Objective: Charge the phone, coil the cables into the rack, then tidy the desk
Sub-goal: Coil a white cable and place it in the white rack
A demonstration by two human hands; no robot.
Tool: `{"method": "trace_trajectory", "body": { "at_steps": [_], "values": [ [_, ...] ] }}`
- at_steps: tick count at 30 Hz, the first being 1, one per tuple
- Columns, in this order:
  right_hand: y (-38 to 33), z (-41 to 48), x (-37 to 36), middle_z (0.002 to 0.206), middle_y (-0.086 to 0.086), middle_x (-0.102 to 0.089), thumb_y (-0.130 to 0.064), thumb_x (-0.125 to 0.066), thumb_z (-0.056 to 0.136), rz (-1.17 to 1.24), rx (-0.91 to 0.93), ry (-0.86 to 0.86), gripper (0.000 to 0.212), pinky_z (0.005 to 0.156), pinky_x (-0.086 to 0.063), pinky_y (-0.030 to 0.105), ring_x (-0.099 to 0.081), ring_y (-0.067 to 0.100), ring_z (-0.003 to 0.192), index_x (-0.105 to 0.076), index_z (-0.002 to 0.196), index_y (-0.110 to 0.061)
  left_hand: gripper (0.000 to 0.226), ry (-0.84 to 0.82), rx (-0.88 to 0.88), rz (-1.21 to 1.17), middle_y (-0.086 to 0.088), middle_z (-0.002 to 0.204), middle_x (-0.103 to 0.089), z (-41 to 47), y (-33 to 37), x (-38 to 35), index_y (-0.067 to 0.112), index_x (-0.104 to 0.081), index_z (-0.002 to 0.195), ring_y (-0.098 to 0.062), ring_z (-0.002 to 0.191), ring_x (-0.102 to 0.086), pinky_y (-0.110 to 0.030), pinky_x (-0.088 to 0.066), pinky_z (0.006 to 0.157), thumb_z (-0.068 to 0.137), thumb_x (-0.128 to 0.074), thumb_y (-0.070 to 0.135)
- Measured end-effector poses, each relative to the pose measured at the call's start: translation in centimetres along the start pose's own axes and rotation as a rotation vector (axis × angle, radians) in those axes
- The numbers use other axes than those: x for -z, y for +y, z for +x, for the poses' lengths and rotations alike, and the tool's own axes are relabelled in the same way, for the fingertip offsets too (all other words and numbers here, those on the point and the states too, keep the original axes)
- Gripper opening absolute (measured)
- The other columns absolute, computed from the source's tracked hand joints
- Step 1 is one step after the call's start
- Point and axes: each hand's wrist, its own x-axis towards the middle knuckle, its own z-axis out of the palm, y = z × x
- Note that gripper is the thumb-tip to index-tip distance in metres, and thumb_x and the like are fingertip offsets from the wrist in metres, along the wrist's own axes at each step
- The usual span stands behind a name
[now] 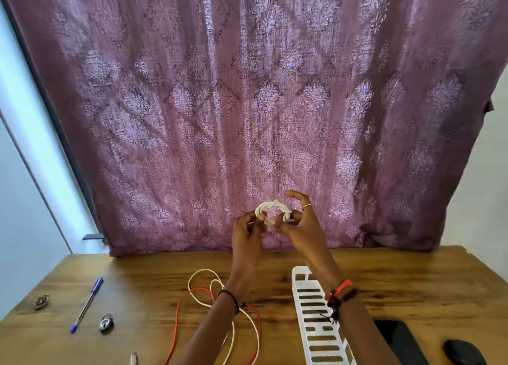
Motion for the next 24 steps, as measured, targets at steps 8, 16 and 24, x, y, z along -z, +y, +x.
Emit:
{"method": "trace_trajectory", "body": {
  "at_steps": [8,16,24],
  "values": [
    [1.3,0.5,-0.5,0.085,0.003,-0.07,-0.007,-0.071,0.078,-0.222,0.025,0.163,0.016,0.064,-0.048,0.007,-0.067,0.014,0.079,-0.065,0.093,-0.008,0.018,0.049,-0.026,0.121,-0.02,0.1,-0.062,-0.4,-1.0,0.4,0.002,-0.062,0.1,-0.019,0.082,-0.064,-0.007,-0.044,0.063,0.095,-0.051,0.015],
    [0.2,1.0,0.7,0.114,0.016,-0.066,-0.004,-0.058,0.089,-0.587,0.059,-0.18,0.026,0.062,-0.036,0.003,-0.063,0.011,0.088,-0.065,0.114,0.0,0.025,0.092,-0.062,0.28,-0.014,0.101,-0.059,-0.4,-3.7,1.5,0.008,-0.061,0.104,-0.027,0.086,-0.062,-0.042,-0.053,0.078,0.086,-0.049,0.022],
    [1.0,0.7,0.2,0.115,0.009,-0.068,-0.006,-0.054,0.092,-0.58,0.072,-0.02,0.028,0.083,-0.04,0.021,-0.063,0.022,0.106,-0.064,0.118,-0.009,0.022,0.162,-0.254,0.373,-0.008,0.105,-0.042,-0.7,-1.3,1.0,-0.003,-0.06,0.107,-0.01,0.083,-0.046,-0.002,-0.032,0.075,0.088,-0.051,-0.009]
  ]
}}
